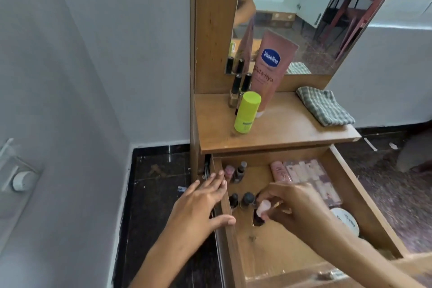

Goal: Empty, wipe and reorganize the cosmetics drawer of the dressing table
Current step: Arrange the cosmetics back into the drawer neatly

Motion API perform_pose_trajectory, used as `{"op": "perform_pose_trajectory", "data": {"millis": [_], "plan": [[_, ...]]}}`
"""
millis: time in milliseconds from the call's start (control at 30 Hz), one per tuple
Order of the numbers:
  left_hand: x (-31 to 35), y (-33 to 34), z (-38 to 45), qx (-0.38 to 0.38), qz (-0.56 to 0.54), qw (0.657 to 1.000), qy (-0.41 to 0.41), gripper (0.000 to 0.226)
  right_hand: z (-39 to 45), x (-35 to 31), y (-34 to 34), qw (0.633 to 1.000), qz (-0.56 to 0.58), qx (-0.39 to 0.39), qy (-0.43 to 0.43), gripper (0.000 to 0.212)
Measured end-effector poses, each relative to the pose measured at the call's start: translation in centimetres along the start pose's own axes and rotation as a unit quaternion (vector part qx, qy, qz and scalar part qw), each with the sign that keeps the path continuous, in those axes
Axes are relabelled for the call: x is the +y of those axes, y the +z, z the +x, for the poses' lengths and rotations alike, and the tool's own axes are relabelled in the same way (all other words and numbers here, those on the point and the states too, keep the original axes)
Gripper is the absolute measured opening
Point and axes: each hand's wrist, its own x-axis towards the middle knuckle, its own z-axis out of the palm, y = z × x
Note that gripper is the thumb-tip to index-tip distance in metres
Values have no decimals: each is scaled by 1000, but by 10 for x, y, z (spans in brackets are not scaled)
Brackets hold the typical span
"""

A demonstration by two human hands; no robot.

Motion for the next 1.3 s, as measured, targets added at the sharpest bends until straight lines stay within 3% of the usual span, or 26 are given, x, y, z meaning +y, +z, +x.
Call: {"op": "perform_pose_trajectory", "data": {"millis": [133, 633, 800, 967, 1300], "plan": [[1, -1, -1, 7, -6, 1000, -2, 80, 2, 5, 27, 999, 36, -6, -26, 24], [1, 0, 0, 13, -4, 1000, 0, 80, 9, 11, 52, 996, -14, -22, -91, 12], [1, -1, -1, 13, 4, 1000, -1, 80, 9, 8, 53, 994, -43, -27, -98, 17], [2, -2, -1, 11, 0, 1000, -3, 80, 7, 8, 45, 992, -82, -15, -92, 39], [0, -4, 7, -40, 25, 999, -10, 81, 43, -42, -30, 973, -140, 142, -118, 24]]}}
